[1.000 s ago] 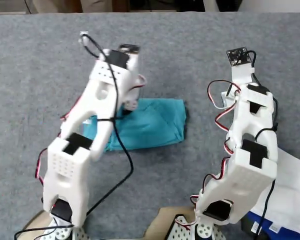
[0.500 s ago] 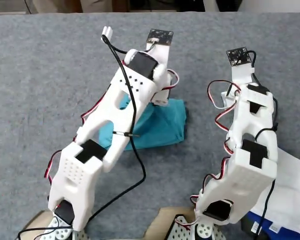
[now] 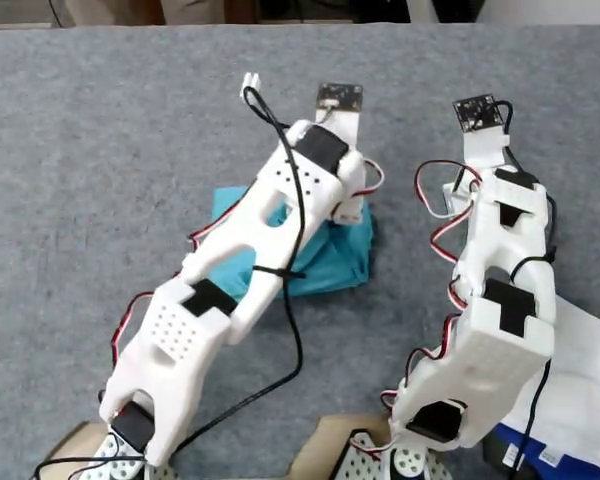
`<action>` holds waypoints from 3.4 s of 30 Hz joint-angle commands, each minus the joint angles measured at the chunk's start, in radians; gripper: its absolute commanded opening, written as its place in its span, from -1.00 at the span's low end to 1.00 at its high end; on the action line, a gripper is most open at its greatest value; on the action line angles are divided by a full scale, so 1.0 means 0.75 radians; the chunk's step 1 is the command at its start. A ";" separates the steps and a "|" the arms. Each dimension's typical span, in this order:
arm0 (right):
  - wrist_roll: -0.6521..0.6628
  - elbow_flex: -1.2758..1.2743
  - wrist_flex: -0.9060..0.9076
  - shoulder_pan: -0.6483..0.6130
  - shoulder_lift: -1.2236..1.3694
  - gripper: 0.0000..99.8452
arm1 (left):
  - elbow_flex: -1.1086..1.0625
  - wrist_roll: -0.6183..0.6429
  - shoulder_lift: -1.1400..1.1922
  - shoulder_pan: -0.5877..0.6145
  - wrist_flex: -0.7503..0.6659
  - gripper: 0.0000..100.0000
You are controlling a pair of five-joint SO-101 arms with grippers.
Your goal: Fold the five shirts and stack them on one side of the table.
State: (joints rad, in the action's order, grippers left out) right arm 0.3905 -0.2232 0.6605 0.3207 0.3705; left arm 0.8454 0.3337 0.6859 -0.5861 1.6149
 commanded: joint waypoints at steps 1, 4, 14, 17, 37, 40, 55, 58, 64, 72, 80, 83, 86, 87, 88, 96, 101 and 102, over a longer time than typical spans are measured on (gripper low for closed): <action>-0.004 0.050 0.012 0.019 -0.011 -0.99 | 0.110 0.014 -0.015 -0.016 -0.006 -0.82; 0.000 0.052 0.031 0.019 -0.011 -0.99 | 0.227 0.082 -0.017 -0.014 0.002 -0.65; 0.000 0.052 0.031 0.024 -0.009 -0.99 | 0.397 0.035 -0.005 0.205 0.190 -0.65; 0.000 0.052 0.031 0.021 -0.009 -0.99 | 0.268 0.016 0.009 0.231 0.178 -0.83; 0.002 0.052 0.029 0.015 -0.009 -0.99 | 0.264 0.029 0.171 0.153 0.153 -0.96; 0.002 0.052 0.029 0.013 -0.009 -0.99 | 0.248 0.029 0.173 0.127 0.164 -0.96; 0.002 0.052 0.029 0.015 -0.009 -0.99 | 0.164 0.020 0.157 -0.043 0.194 -0.96; 0.002 0.052 0.029 0.015 -0.009 -0.99 | 0.084 0.020 0.087 -0.057 0.194 -0.96; 0.002 0.054 0.027 0.015 -0.009 -0.99 | -0.110 -0.033 -0.159 -0.108 0.194 -0.96; 0.002 0.069 0.029 0.013 -0.003 -0.99 | -0.272 -0.078 -0.351 -0.018 0.098 -0.96; 0.000 0.069 0.029 0.013 -0.003 -0.99 | -0.325 -0.080 -0.253 0.200 -0.317 -0.96; 0.000 0.069 0.029 0.013 -0.003 -0.99 | -0.338 -0.076 -0.132 0.198 -0.405 -0.96; 0.000 0.069 0.029 0.013 -0.003 -0.99 | -0.307 -0.076 -0.040 0.149 -0.401 -0.96; 0.000 0.069 0.029 0.013 -0.003 -0.99 | -0.291 -0.076 -0.017 0.133 -0.383 -0.96; 0.000 0.069 0.029 0.013 -0.003 -0.99 | -0.270 -0.076 0.003 0.119 -0.364 -0.96; 0.000 0.069 0.029 0.013 -0.003 -0.99 | -0.113 -0.076 0.091 0.070 -0.196 -0.96; 0.000 0.071 0.029 0.013 -0.003 -0.99 | -0.031 -0.088 0.089 0.082 -0.006 -0.96; 0.000 0.071 0.029 0.013 -0.003 -0.99 | -0.010 -0.090 0.091 0.082 0.033 -0.96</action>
State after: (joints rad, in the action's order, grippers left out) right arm 0.3905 -0.2232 0.6790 0.3207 0.3736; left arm 0.7656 0.2754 0.7672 -0.5201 1.5689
